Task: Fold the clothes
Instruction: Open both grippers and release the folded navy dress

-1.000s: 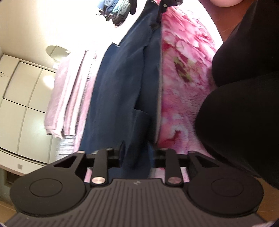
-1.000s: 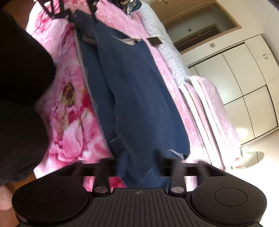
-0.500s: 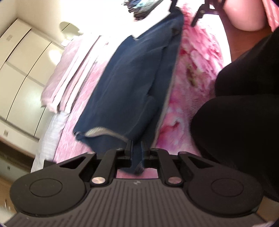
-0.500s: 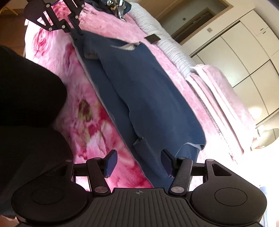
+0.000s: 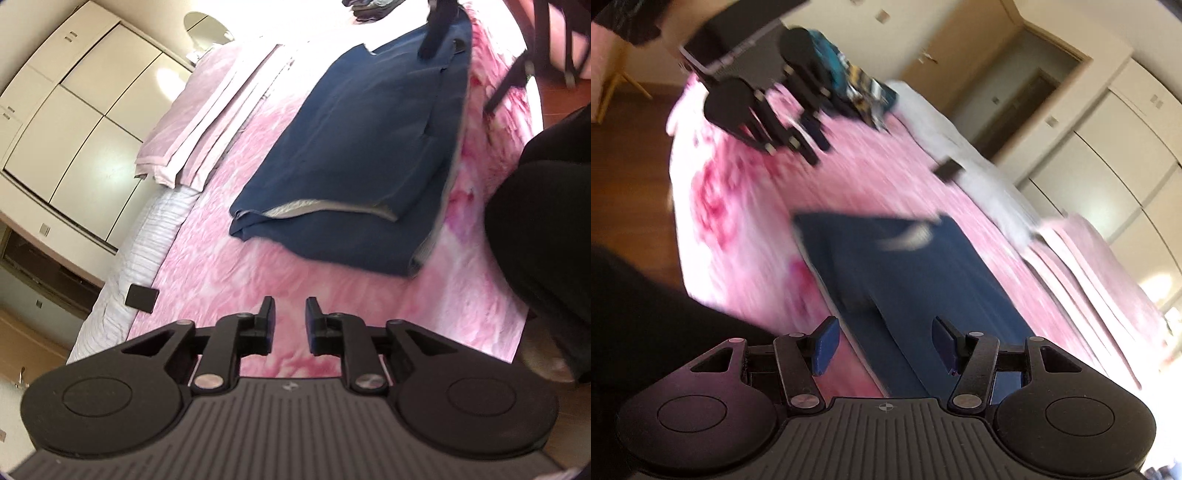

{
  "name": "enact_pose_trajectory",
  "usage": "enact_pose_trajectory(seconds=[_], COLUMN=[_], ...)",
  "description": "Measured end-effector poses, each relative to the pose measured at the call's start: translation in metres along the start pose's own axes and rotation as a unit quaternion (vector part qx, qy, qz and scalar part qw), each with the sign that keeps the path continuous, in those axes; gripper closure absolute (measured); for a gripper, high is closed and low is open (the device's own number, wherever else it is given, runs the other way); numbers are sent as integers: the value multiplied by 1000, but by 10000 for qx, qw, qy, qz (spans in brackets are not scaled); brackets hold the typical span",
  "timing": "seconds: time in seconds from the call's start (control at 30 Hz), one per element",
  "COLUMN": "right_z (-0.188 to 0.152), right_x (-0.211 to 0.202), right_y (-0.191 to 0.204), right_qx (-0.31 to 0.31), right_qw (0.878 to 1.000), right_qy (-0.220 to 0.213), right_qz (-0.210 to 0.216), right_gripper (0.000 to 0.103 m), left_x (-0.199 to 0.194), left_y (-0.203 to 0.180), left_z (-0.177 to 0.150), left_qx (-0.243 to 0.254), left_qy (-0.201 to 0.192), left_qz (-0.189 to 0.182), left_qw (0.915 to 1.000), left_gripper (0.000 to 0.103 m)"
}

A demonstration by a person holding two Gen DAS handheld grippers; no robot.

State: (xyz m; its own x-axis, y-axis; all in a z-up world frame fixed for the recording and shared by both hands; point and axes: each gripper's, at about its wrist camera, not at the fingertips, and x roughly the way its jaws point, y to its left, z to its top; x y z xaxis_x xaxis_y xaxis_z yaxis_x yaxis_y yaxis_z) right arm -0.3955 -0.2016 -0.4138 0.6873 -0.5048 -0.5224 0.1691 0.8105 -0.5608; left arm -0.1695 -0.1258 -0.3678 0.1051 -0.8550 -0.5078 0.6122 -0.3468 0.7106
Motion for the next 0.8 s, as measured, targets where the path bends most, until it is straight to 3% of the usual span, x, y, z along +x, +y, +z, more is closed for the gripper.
enact_pose_trajectory(seconds=[0.13, 0.33, 0.8], right_z=[22, 22, 23], right_x=[40, 77, 84], right_y=[19, 33, 20], right_qx=[-369, -771, -597], right_qw=[9991, 9963, 9976], right_qy=[51, 303, 355], right_qz=[224, 213, 82], right_gripper=[47, 47, 47], left_x=[2, 11, 24], left_y=[3, 5, 15], left_z=[-12, -23, -21], left_qx=[-72, -164, -137], left_qy=[10, -22, -241], left_qz=[-54, -109, -158], left_qw=[10000, 9998, 9995], left_gripper=[86, 85, 81])
